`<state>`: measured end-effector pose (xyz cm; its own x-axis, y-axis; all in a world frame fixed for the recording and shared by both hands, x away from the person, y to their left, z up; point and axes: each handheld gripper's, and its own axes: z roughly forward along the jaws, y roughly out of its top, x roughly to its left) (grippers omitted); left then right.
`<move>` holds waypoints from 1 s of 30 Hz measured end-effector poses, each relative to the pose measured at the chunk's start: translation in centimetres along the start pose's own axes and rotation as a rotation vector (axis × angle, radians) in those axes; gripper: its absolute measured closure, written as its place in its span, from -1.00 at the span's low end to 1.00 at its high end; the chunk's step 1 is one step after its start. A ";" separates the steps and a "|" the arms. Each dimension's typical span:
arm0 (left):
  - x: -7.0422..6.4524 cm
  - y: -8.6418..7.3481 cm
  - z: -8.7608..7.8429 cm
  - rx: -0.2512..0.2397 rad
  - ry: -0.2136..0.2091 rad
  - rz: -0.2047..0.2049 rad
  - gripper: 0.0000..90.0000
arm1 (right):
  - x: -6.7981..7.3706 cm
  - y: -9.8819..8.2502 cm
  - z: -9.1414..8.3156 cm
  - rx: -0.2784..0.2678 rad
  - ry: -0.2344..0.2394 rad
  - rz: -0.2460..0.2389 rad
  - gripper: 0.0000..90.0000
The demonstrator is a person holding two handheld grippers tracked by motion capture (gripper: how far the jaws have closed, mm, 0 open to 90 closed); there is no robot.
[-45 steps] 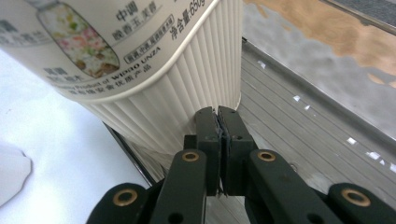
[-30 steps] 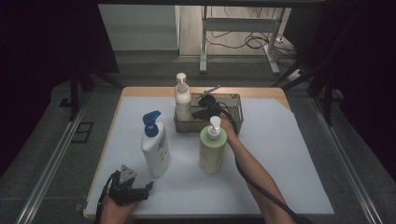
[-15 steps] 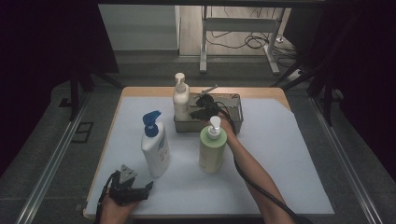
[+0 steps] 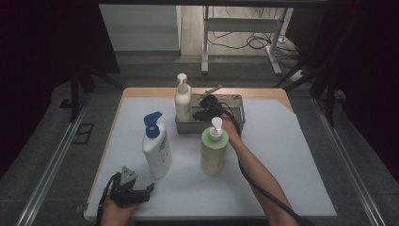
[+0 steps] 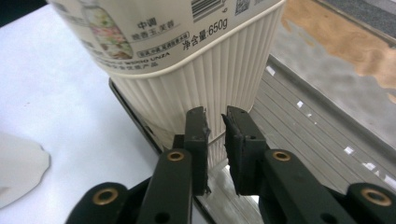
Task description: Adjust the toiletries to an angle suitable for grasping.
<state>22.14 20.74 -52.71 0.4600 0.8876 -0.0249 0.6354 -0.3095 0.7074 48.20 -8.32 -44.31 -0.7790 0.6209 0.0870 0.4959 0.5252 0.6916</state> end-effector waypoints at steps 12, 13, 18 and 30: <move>0.0 0.0 0.0 -0.001 -0.001 0.000 -0.73 | 0.1 -0.5 -2.1 -0.029 -0.008 0.002 0.18; 0.0 0.0 0.0 -0.001 -0.001 0.000 -0.73 | 0.0 -0.6 -2.4 -0.033 -0.007 0.002 0.14; 0.0 0.0 0.0 -0.001 -0.001 0.000 -0.73 | 0.0 -0.9 -3.3 -0.039 -0.010 -0.004 -0.04; 0.0 0.0 0.0 -0.001 -0.002 0.000 -0.73 | -0.3 -2.0 -5.6 -0.058 -0.044 -0.013 -0.30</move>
<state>22.13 20.76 -52.73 0.4610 0.8870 -0.0261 0.6346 -0.3089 0.7084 45.30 -12.82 -41.71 -0.7670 0.6399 0.0472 0.4619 0.4996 0.7328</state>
